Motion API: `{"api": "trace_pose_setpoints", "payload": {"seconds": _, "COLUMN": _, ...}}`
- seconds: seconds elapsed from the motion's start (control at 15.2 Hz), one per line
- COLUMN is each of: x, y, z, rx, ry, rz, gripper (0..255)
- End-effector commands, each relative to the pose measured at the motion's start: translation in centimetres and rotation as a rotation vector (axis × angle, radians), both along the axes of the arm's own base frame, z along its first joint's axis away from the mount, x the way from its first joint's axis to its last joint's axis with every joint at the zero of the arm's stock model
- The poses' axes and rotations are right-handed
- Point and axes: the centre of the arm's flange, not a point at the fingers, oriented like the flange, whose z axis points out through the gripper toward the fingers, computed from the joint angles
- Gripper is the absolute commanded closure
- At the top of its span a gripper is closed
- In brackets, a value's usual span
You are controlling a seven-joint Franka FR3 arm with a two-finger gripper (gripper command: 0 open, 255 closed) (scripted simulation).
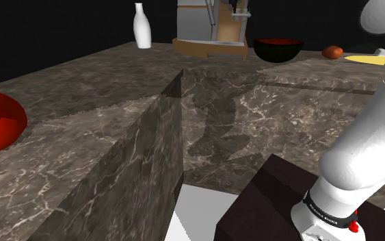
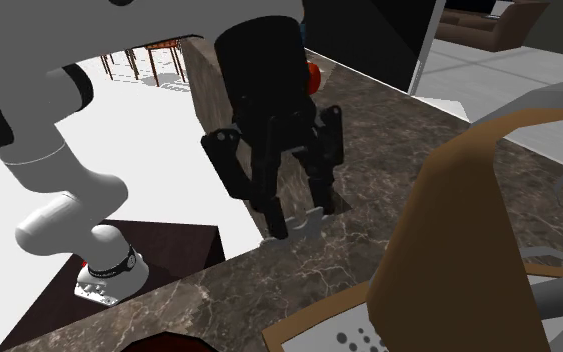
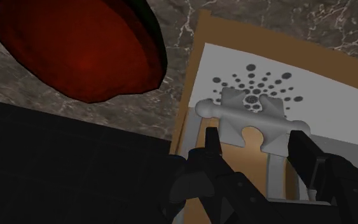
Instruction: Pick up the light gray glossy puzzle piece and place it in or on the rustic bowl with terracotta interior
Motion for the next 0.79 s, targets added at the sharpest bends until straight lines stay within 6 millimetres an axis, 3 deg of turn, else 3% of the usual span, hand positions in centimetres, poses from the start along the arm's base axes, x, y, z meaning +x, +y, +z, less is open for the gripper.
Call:
{"api": "trace_pose_setpoints", "payload": {"seconds": 0.0, "x": -1.7, "y": -2.0, "z": 0.2, "rx": 0.001, "ry": 0.000, "rz": 0.001, "gripper": 255}}
{"api": "trace_pose_setpoints", "payload": {"seconds": 0.73, "x": -10.1, "y": -13.8, "z": 1.2, "rx": 0.001, "ry": 0.000, "rz": 0.001, "gripper": 255}}
